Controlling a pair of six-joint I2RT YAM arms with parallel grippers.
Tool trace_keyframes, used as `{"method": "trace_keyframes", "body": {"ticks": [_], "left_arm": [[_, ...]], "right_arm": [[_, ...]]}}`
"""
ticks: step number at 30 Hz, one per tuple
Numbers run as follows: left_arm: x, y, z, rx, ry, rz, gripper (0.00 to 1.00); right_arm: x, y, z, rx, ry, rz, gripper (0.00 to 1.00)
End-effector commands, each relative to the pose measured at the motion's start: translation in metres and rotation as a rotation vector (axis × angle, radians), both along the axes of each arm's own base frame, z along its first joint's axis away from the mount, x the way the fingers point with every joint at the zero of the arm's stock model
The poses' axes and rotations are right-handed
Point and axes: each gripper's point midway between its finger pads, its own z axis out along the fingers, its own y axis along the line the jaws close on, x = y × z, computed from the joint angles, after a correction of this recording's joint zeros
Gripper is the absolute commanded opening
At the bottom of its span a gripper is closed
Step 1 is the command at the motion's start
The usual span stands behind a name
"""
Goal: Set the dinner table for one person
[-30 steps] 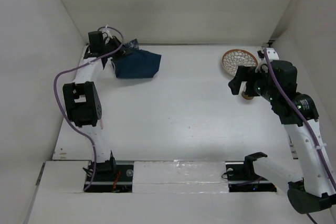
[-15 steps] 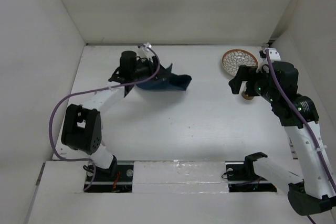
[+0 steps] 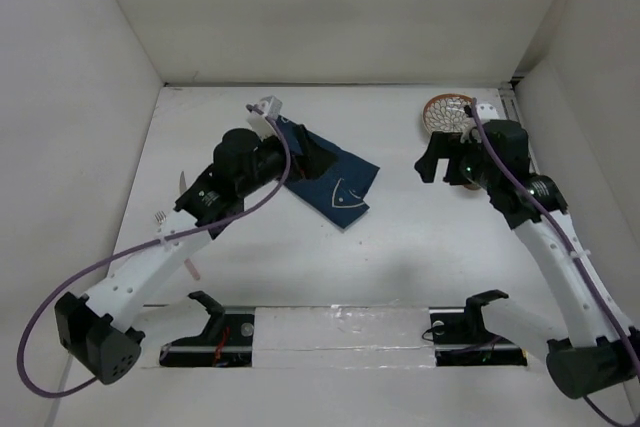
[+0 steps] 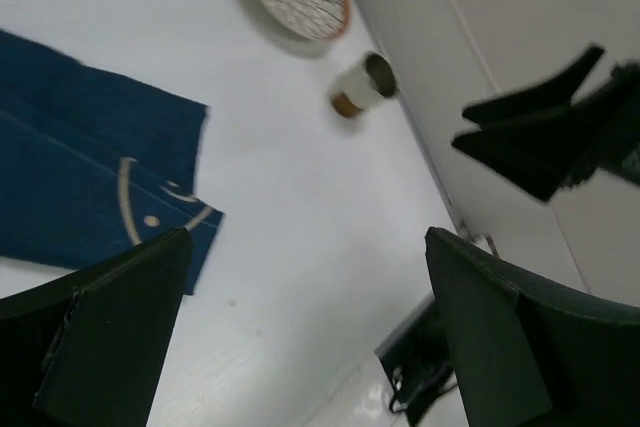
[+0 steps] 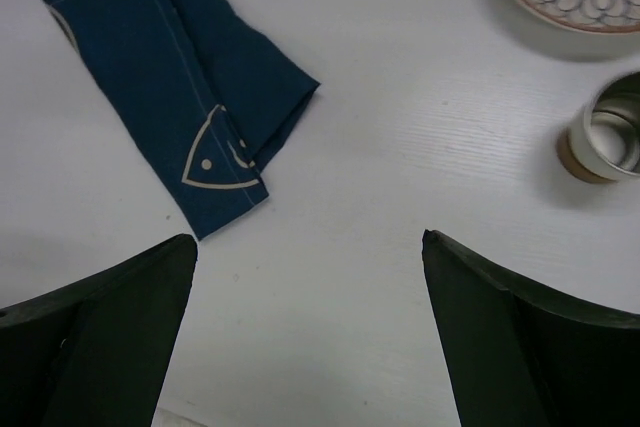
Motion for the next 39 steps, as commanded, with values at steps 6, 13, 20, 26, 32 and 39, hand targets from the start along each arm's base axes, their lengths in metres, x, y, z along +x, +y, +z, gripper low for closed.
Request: {"method": "trace_keyframes", "body": {"ticks": [6, 13, 20, 26, 32, 39], "left_arm": [[0.056, 0.077, -0.084, 0.261, 0.427, 0.473, 1.00], [0.059, 0.106, -0.098, 0.237, 0.517, 0.509, 1.00], [0.058, 0.137, -0.092, 0.229, 0.494, 0.518, 1.00], [0.051, 0.140, -0.094, 0.255, 0.487, 0.504, 1.00], [0.046, 0.143, -0.091, 0.261, 0.472, 0.508, 1.00], [0.048, 0.144, -0.073, 0.254, 0.451, 0.517, 1.00]], "right_arm": [[0.046, 0.105, -0.060, 0.138, 0.125, 0.462, 0.98], [0.039, 0.139, -0.133, 0.264, 0.311, 0.549, 0.92], [0.039, 0.144, -0.192, 0.277, 0.382, 0.532, 0.89], [0.046, 0.146, -0.224, 0.261, 0.441, 0.491, 0.77], [0.056, 0.153, -0.228, 0.298, 0.456, 0.502, 0.37], [0.045, 0.193, -0.166, 0.292, 0.305, 0.630, 0.00]]}}
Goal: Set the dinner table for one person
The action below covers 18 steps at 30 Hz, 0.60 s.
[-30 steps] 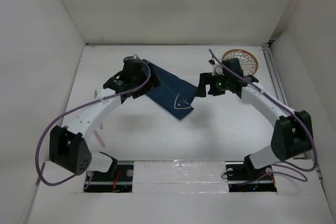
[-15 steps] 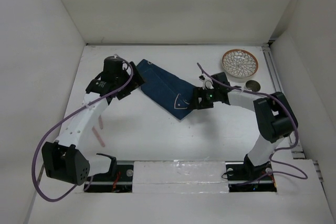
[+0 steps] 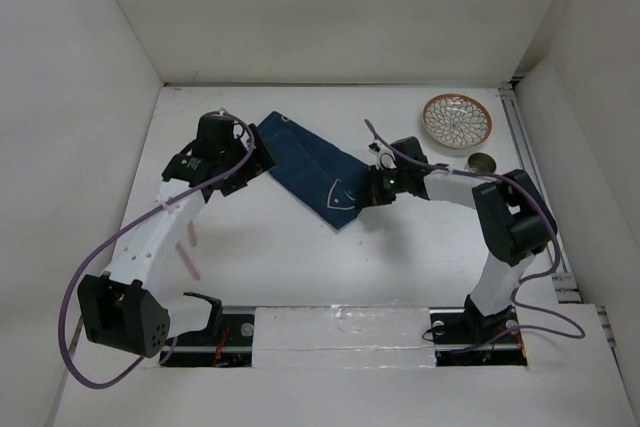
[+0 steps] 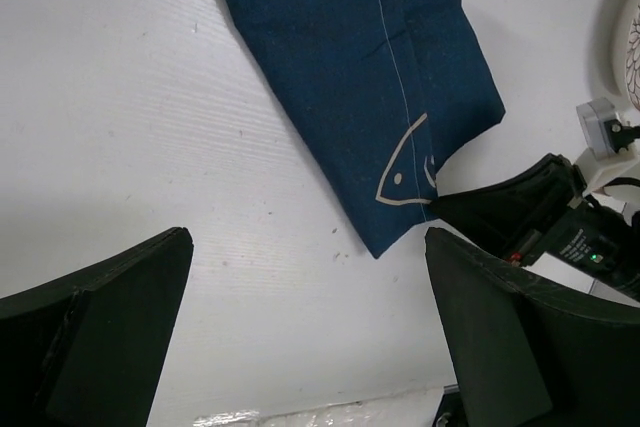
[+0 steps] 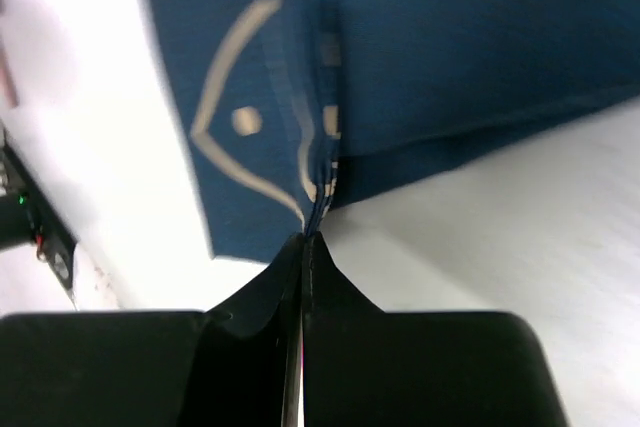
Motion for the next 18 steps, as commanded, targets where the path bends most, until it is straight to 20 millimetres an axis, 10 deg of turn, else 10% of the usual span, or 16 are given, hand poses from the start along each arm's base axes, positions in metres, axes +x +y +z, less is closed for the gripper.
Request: {"method": "trace_keyframes", "body": {"ticks": [1, 6, 13, 18], "left_arm": [[-0.001, 0.001, 0.029, -0.009, -0.057, 0.000, 1.00], [0.004, 0.009, 0.042, -0.003, -0.078, 0.070, 1.00], [0.003, 0.015, 0.032, -0.019, -0.048, 0.152, 1.00], [-0.002, 0.013, 0.024, -0.071, -0.030, 0.194, 1.00]], "right_arm": [[0.006, 0.047, 0.081, 0.093, -0.265, 0.120, 0.00], [-0.034, 0.105, 0.123, 0.158, -0.425, 0.345, 0.00], [-0.139, 0.166, 0.103, 0.282, -0.311, 0.832, 0.21], [-0.131, 0.160, 0.108, 0.170, -0.397, 0.715, 1.00]]}}
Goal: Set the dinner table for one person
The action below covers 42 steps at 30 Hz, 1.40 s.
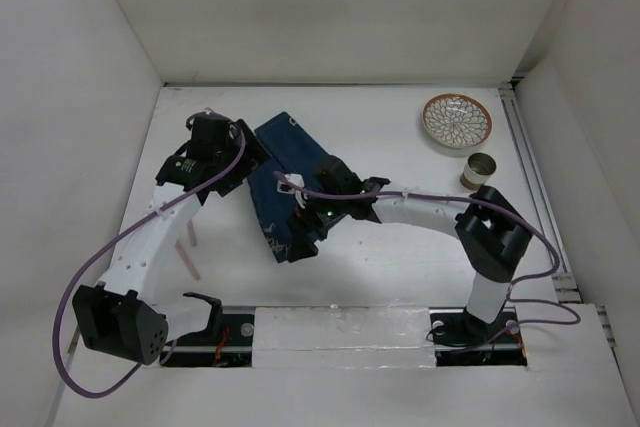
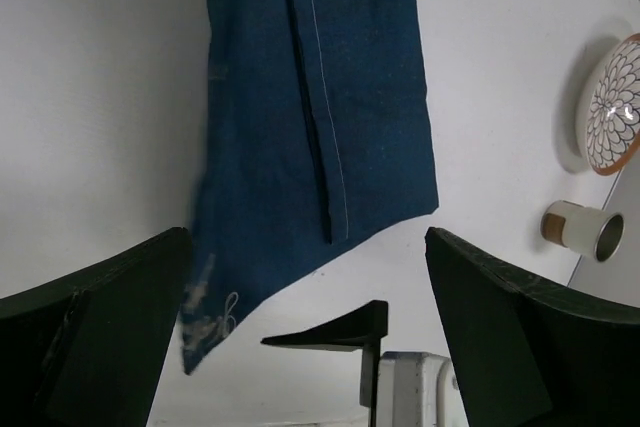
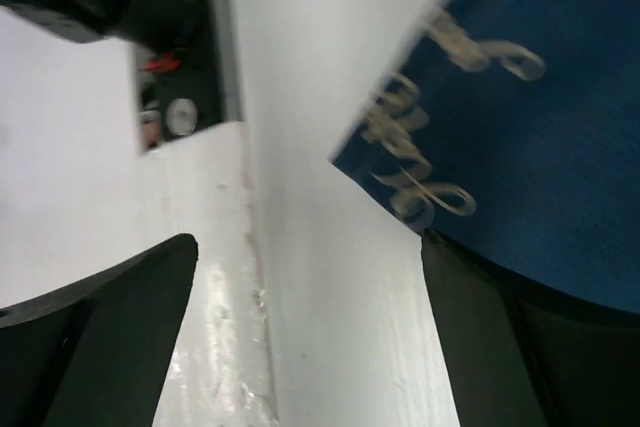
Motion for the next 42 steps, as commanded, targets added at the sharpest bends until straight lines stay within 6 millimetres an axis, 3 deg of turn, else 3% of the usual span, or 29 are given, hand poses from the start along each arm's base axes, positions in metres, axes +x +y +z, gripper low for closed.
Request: {"method": "trace_keyframes", "body": {"ticks": [1, 4, 5, 7, 9, 10, 13, 20, 23, 26, 29, 30, 31, 34, 37, 40, 42], "left_arm": [[-0.006, -0.001, -0.001, -0.050, -0.012, 0.035, 1.00], [-0.009, -0.013, -0.009, -0.109, 0.005, -0.001, 1.00], [-0.013, -0.014, -0.021, -0.108, 0.040, -0.008, 1.00], [-0.012, -0.019, -0.030, -0.129, 0.054, -0.018, 1.00], [-0.014, -0.021, -0.055, -0.128, 0.113, -0.015, 1.00], [-0.015, -0.025, -0.062, -0.144, 0.131, -0.033, 1.00], [-0.013, -0.030, -0.086, -0.153, 0.171, -0.046, 1.00], [-0.010, -0.028, -0.132, -0.143, 0.254, 0.013, 1.00], [-0.019, -0.026, -0.156, -0.129, 0.329, 0.029, 1.00], [-0.027, -0.022, -0.175, -0.101, 0.394, 0.043, 1.00], [-0.035, -0.016, -0.193, -0.070, 0.465, 0.069, 1.00], [-0.037, -0.016, -0.198, -0.065, 0.480, 0.071, 1.00], [-0.038, -0.016, -0.201, -0.061, 0.491, 0.072, 0.98], [-0.041, -0.013, -0.212, -0.036, 0.531, 0.073, 0.97], [-0.038, -0.013, -0.218, -0.019, 0.545, 0.053, 0.94], [-0.032, -0.011, -0.225, 0.014, 0.567, 0.055, 0.90], [-0.030, -0.009, -0.229, 0.034, 0.587, 0.052, 0.90]], "right_arm": [[0.040, -0.014, 0.023, -0.015, -0.194, -0.203, 1.00], [0.066, -0.035, 0.029, -0.090, -0.289, -0.420, 1.00], [0.088, -0.052, 0.020, -0.180, -0.359, -0.543, 1.00], [0.105, -0.073, 0.007, -0.315, -0.378, -0.681, 1.00], [0.118, -0.086, -0.006, -0.408, -0.397, -0.729, 1.00], [0.119, -0.085, -0.016, -0.453, -0.383, -0.716, 1.00], [0.125, -0.080, -0.024, -0.463, -0.387, -0.721, 1.00], [0.157, -0.093, -0.053, -0.564, -0.373, -0.812, 0.97], [0.165, -0.095, -0.061, -0.598, -0.397, -0.794, 0.94], [0.166, -0.095, -0.077, -0.643, -0.391, -0.770, 0.79], [0.168, -0.093, -0.078, -0.643, -0.391, -0.770, 0.39], [0.168, -0.093, -0.078, -0.643, -0.391, -0.770, 0.33], [0.171, -0.096, -0.078, -0.644, -0.382, -0.786, 0.20], [0.170, -0.094, -0.074, -0.631, -0.379, -0.783, 0.00], [0.175, -0.098, -0.054, -0.591, -0.364, -0.824, 0.00], [0.190, -0.104, -0.021, -0.479, -0.302, -0.897, 0.00], [0.207, -0.123, 0.003, -0.395, -0.257, -0.976, 0.00]]}}
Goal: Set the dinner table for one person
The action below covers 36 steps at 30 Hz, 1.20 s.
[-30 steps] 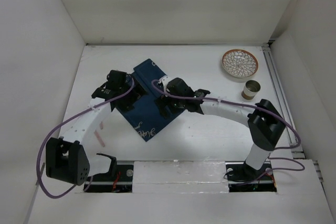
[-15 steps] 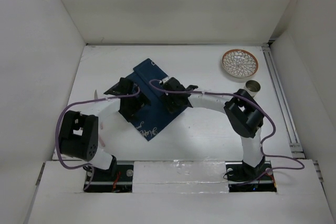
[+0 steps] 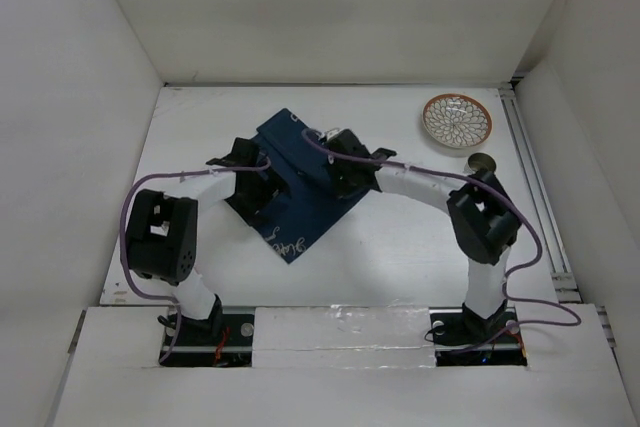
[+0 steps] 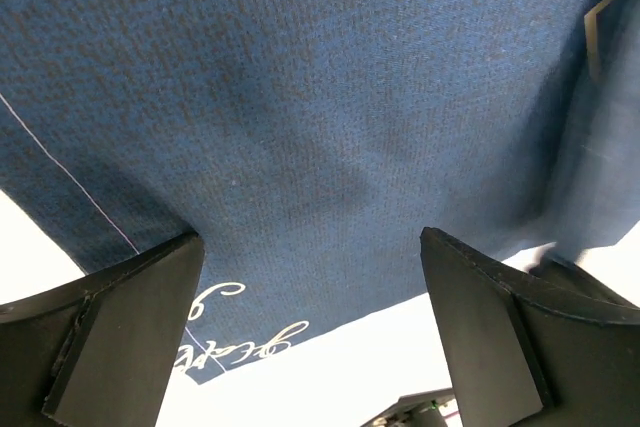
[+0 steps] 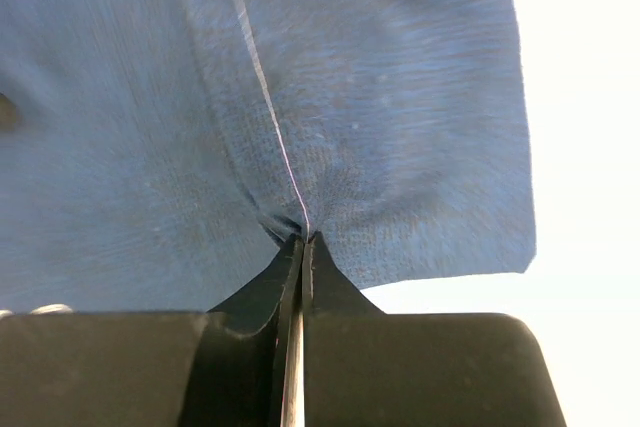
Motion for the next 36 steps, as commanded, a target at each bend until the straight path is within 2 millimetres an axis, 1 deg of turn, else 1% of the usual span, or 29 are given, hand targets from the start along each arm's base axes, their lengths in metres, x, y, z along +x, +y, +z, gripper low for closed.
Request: {"method": "trace_keyframes", "body": {"ticks": [1, 2, 5, 6, 7, 9, 10, 11, 12, 13, 14, 15, 16, 18, 19, 20, 21, 23, 24, 25, 26, 27, 28, 29, 30, 31, 33, 35, 36], "left_arm": [[-0.013, 0.022, -0.047, 0.142, 0.113, -0.019, 0.90], [-0.010, 0.023, -0.048, 0.154, 0.108, -0.015, 0.90], [0.004, 0.022, -0.043, 0.160, 0.089, -0.011, 0.90], [0.010, 0.020, -0.041, 0.158, 0.080, -0.011, 0.90], [0.011, 0.022, -0.041, 0.172, 0.091, -0.008, 0.90], [0.026, 0.022, -0.036, 0.192, 0.074, -0.012, 0.90], [0.031, 0.023, -0.035, 0.207, 0.067, -0.016, 0.90], [0.036, 0.022, -0.030, 0.205, 0.059, -0.016, 0.90], [0.047, 0.018, -0.024, 0.215, 0.026, -0.037, 0.90], [0.052, 0.017, -0.023, 0.215, 0.016, -0.045, 0.90], [0.055, 0.019, -0.019, 0.232, 0.013, -0.049, 0.90], [0.064, 0.015, -0.016, 0.242, 0.002, -0.056, 0.90], [0.068, 0.018, -0.015, 0.269, -0.008, -0.073, 0.90], [0.074, 0.014, -0.014, 0.283, -0.011, -0.089, 0.90], [0.081, 0.013, -0.016, 0.288, -0.008, -0.103, 0.90], [0.085, 0.012, -0.018, 0.291, -0.010, -0.113, 0.90], [0.091, 0.008, -0.020, 0.281, -0.011, -0.126, 0.90], [0.108, 0.004, -0.026, 0.276, 0.010, -0.146, 0.91], [0.116, 0.002, -0.027, 0.279, 0.010, -0.157, 0.91], [0.118, 0.002, -0.028, 0.287, 0.038, -0.170, 0.91], [0.145, -0.006, -0.026, 0.281, 0.009, -0.166, 0.91], [0.156, -0.009, -0.024, 0.280, 0.004, -0.165, 0.91], [0.157, -0.005, -0.023, 0.315, 0.042, -0.164, 0.91], [0.185, -0.011, -0.017, 0.313, 0.000, -0.144, 0.91], [0.193, -0.014, -0.012, 0.312, -0.008, -0.142, 0.91], [0.200, -0.014, -0.006, 0.314, -0.019, -0.124, 0.91], [0.215, -0.019, 0.016, 0.297, -0.089, -0.112, 0.93], [0.224, -0.020, 0.033, 0.288, -0.163, -0.097, 1.00], [0.218, -0.023, 0.046, 0.282, -0.187, -0.102, 1.00]], "right_arm": [[0.034, -0.017, 0.074, 0.227, -0.075, -0.111, 0.00], [0.047, -0.036, 0.087, 0.259, -0.100, -0.162, 0.00], [0.064, -0.069, 0.094, 0.276, -0.116, -0.269, 0.00], [0.068, -0.098, 0.090, 0.239, -0.096, -0.346, 0.00], [0.069, -0.112, 0.086, 0.222, -0.084, -0.405, 0.00], [0.071, -0.149, 0.075, 0.145, -0.076, -0.529, 0.00], [0.061, -0.174, 0.068, 0.105, -0.048, -0.597, 0.03], [0.057, -0.183, 0.068, 0.101, -0.047, -0.640, 0.13], [0.054, -0.190, 0.071, 0.086, -0.067, -0.656, 0.32], [0.052, -0.191, 0.079, 0.107, -0.093, -0.656, 0.80], [0.042, -0.192, 0.095, 0.129, -0.149, -0.640, 0.90], [0.039, -0.189, 0.107, 0.144, -0.199, -0.620, 1.00], [0.032, -0.178, 0.126, 0.181, -0.280, -0.570, 1.00], [0.031, -0.176, 0.132, 0.186, -0.325, -0.544, 1.00], [0.029, -0.169, 0.127, 0.194, -0.299, -0.504, 1.00], [0.034, -0.168, 0.099, 0.167, -0.223, -0.477, 1.00], [0.040, -0.161, 0.095, 0.168, -0.178, -0.430, 1.00], [0.042, -0.156, 0.073, 0.106, -0.079, -0.403, 1.00], [0.046, -0.143, 0.062, 0.081, -0.039, -0.365, 1.00], [0.049, -0.137, 0.059, 0.071, -0.038, -0.343, 1.00], [0.051, -0.134, 0.056, 0.063, -0.013, -0.338, 1.00], [0.047, -0.130, 0.040, 0.027, 0.039, -0.326, 1.00], [0.054, -0.125, 0.045, 0.042, 0.038, -0.343, 1.00], [0.056, -0.126, 0.042, 0.013, 0.036, -0.364, 1.00], [0.058, -0.127, 0.039, 0.000, 0.042, -0.380, 1.00], [0.061, -0.126, 0.036, -0.007, 0.051, -0.380, 1.00], [0.062, -0.127, 0.036, -0.015, 0.045, -0.386, 1.00], [0.069, -0.130, 0.036, -0.009, 0.037, -0.397, 1.00], [0.068, -0.130, 0.030, -0.018, 0.048, -0.397, 1.00]]}}
